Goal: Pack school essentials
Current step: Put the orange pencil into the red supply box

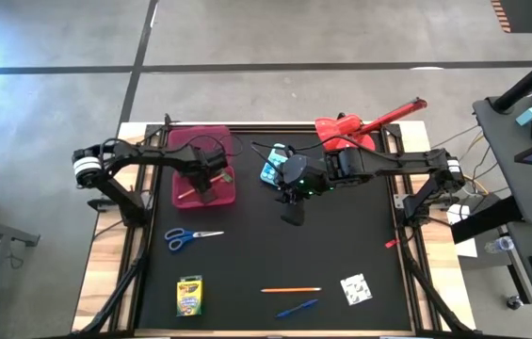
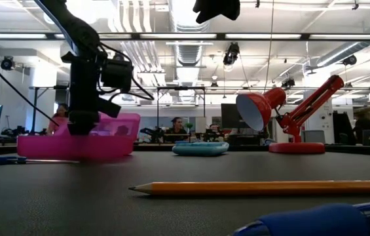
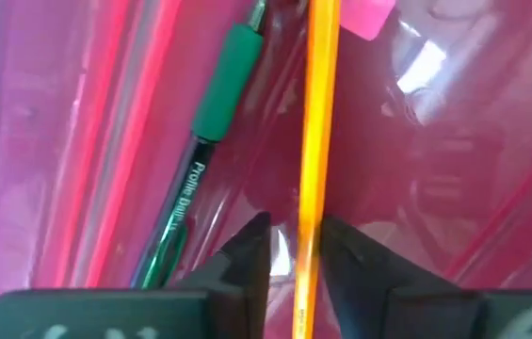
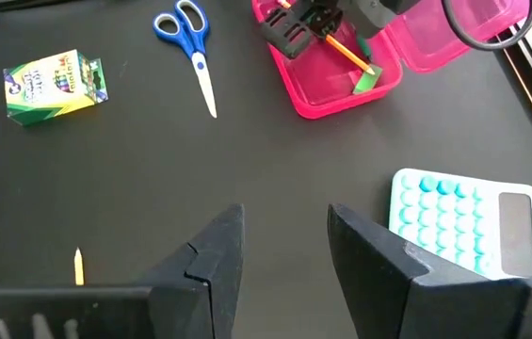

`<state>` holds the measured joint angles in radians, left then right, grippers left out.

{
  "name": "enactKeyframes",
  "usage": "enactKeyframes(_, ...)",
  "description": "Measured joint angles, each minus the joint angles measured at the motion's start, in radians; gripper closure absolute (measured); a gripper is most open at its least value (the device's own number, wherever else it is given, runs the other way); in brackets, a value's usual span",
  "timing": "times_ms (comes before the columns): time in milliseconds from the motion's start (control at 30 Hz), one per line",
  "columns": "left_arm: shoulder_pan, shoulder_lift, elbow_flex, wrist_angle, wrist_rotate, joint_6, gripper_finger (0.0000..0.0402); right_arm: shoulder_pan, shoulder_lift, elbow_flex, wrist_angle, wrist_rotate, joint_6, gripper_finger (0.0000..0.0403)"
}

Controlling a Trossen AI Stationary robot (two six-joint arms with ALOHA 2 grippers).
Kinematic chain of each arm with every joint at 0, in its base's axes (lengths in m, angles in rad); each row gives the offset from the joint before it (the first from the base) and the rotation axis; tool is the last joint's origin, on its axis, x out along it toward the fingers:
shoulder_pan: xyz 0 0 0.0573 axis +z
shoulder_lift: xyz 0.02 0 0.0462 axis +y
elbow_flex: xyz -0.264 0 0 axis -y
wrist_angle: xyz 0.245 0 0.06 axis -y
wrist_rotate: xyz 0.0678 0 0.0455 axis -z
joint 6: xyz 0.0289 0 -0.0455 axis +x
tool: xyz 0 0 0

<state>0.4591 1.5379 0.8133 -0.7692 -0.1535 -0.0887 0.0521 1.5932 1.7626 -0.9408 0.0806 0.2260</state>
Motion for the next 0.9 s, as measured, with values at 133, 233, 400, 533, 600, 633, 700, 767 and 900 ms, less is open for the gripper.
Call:
enactKeyframes(133, 0.0, -0.002, 0.018, -0.012, 0.0, -0.024, 0.0288, 0.0, 0.0, 0.0, -0.008, 0.0, 0.002, 0.0259)
enactKeyframes(233, 0.0, -0.005, 0.039, -0.015, 0.0, -0.037, 0.0272, 0.0, 0.0, 0.0, -0.036, 0.0, 0.016, 0.0259)
enactKeyframes(400, 0.0, -0.037, 0.086, -0.044, 0.0, -0.038, 0.0262, 0.002, 0.0, 0.0, -0.108, -0.001, 0.07, 0.0259)
enactKeyframes(533, 0.0, -0.076, 0.112, -0.077, 0.0, -0.039, 0.0262, 0.006, 0.0, 0.0, -0.157, -0.001, 0.126, 0.0259)
enactKeyframes(600, 0.0, -0.103, 0.121, -0.088, 0.0, -0.039, 0.0262, 0.016, 0.0, 0.0, -0.178, -0.002, 0.149, 0.0259)
enactKeyframes(633, 0.0, -0.118, 0.125, -0.086, 0.0, -0.04, 0.0262, 0.024, 0.0, 0.0, -0.187, -0.002, 0.158, 0.0259)
enactKeyframes(700, 0.0, -0.148, 0.134, -0.087, 0.001, -0.063, 0.0262, 0.047, -0.001, 0.0, -0.199, -0.003, 0.174, 0.0259)
enactKeyframes(767, 0.0, -0.182, 0.144, -0.086, 0.001, -0.088, 0.0262, 0.079, 0.0, -0.002, -0.206, -0.003, 0.178, 0.0259)
enactKeyframes(900, -0.003, -0.258, 0.163, -0.067, 0.004, -0.136, 0.0262, 0.145, 0.005, -0.003, -0.202, -0.003, 0.213, 0.0259)
